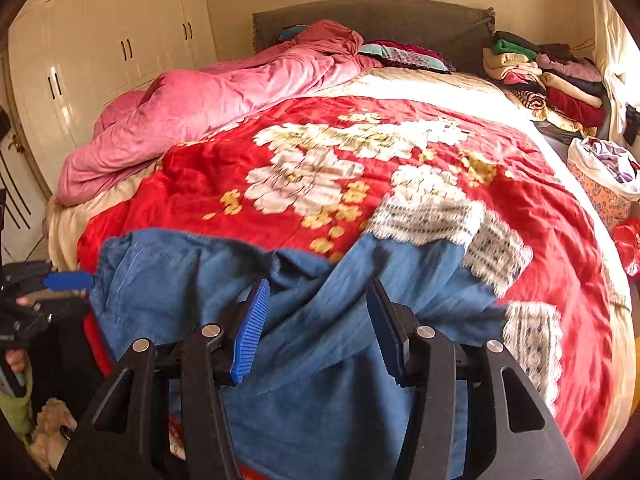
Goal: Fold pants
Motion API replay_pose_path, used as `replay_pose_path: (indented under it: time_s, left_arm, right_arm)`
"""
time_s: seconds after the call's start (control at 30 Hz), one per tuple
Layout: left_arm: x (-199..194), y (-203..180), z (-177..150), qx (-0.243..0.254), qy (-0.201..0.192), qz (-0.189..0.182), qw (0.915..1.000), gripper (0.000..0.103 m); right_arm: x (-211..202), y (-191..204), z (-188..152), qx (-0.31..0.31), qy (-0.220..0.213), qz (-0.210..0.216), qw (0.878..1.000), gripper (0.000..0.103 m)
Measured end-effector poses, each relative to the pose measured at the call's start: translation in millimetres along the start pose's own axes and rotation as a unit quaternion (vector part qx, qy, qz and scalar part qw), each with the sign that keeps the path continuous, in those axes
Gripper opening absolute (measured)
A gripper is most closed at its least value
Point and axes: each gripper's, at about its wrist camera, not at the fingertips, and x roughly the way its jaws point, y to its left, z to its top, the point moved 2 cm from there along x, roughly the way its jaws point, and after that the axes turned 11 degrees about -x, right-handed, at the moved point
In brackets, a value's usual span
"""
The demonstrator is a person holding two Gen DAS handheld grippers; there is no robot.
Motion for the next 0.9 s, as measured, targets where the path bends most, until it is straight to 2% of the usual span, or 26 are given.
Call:
replay_pose_path:
  time_s: [0.03, 0.17, 0.27, 0.37, 0.53, 0.63, 0.83, 0.9]
  left_arm:
    - [7, -8, 3, 0.010, 0.006, -0.004, 0.9999, 0.036]
    - [38, -39, 4, 0.043, 0.038, -0.030, 0.9979, 0.036]
    - [64, -56, -1, 0.058, 0.070, -0.044, 0.9949, 0.036]
    - [86, -64, -4, 0.065, 0.096, -0.064, 0.9911, 0.036]
    - [121, -65, -10, 0.054, 0.139, -0.075, 0.9859, 0.033]
    - [133, -66, -13, 0.065, 0.146, -0.068, 0.9848, 0.033]
    - [141, -53, -8, 0.036, 0.144, -0.083, 0.9854, 0.030]
    - [142, -50, -7, 0.032, 0.144, -0.088, 0.9852, 0.029]
  right_arm:
    - [4, -5, 4, 0.000, 0.004, -0.003, 1.000, 0.059]
    - [28, -19, 25, -0.015, 0.020, -0.026, 0.999, 0.060]
    - [48, -27, 37, -0.016, 0.032, -0.022, 0.999, 0.061]
    - [70, -34, 49, -0.009, 0.053, -0.001, 0.999, 0.063]
    - [112, -48, 57, -0.011, 0.108, -0.027, 0.994, 0.064]
    - [129, -58, 55, -0.004, 0.128, -0.044, 0.991, 0.064]
    - [149, -67, 61, 0.015, 0.139, -0.041, 0.989, 0.064]
    - [159, -70, 62, 0.020, 0.154, -0.055, 0.986, 0.064]
